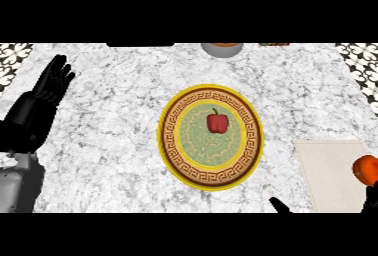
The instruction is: Pick the bell pepper from the placemat and place it in the plate
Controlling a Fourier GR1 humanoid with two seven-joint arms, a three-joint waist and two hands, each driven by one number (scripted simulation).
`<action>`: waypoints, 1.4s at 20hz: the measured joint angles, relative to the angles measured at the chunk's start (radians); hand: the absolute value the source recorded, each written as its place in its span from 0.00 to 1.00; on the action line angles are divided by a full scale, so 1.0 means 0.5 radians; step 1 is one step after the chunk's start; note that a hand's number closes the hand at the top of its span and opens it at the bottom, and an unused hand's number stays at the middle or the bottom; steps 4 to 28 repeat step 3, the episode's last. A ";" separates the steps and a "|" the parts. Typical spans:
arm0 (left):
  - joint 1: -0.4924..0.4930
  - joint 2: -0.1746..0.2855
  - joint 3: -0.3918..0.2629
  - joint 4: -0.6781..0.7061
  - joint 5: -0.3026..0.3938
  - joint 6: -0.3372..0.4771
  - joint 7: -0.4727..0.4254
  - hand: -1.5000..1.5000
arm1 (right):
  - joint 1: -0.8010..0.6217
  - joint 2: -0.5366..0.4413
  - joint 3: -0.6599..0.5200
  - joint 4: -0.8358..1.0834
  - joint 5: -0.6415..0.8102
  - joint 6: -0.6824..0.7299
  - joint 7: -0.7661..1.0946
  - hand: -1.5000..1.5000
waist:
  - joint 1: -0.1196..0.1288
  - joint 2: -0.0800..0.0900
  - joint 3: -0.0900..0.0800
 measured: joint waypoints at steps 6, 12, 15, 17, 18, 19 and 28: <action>0.008 -0.008 0.013 0.010 -0.005 -0.007 -0.023 0.50 | 0.193 -0.127 0.020 -0.094 -0.106 -0.063 -0.150 0.00 | -0.001 0.000 0.000; 0.008 -0.008 0.013 0.010 -0.005 -0.007 -0.023 0.50 | 0.193 -0.127 0.020 -0.094 -0.106 -0.063 -0.150 0.00 | -0.001 0.000 0.000; 0.008 -0.008 0.013 0.010 -0.005 -0.007 -0.023 0.50 | 0.193 -0.127 0.020 -0.094 -0.106 -0.063 -0.150 0.00 | -0.001 0.000 0.000; 0.008 -0.008 0.013 0.010 -0.005 -0.007 -0.023 0.50 | 0.193 -0.127 0.020 -0.094 -0.106 -0.063 -0.150 0.00 | -0.001 0.000 0.000; 0.008 -0.008 0.013 0.010 -0.005 -0.007 -0.023 0.50 | 0.193 -0.127 0.020 -0.094 -0.106 -0.063 -0.150 0.00 | -0.001 0.000 0.000; 0.008 -0.008 0.013 0.010 -0.005 -0.007 -0.023 0.50 | 0.193 -0.127 0.020 -0.094 -0.106 -0.063 -0.150 0.00 | -0.001 0.000 0.000; 0.008 -0.008 0.013 0.010 -0.005 -0.007 -0.023 0.50 | 0.193 -0.127 0.020 -0.094 -0.106 -0.063 -0.150 0.00 | -0.001 0.000 0.000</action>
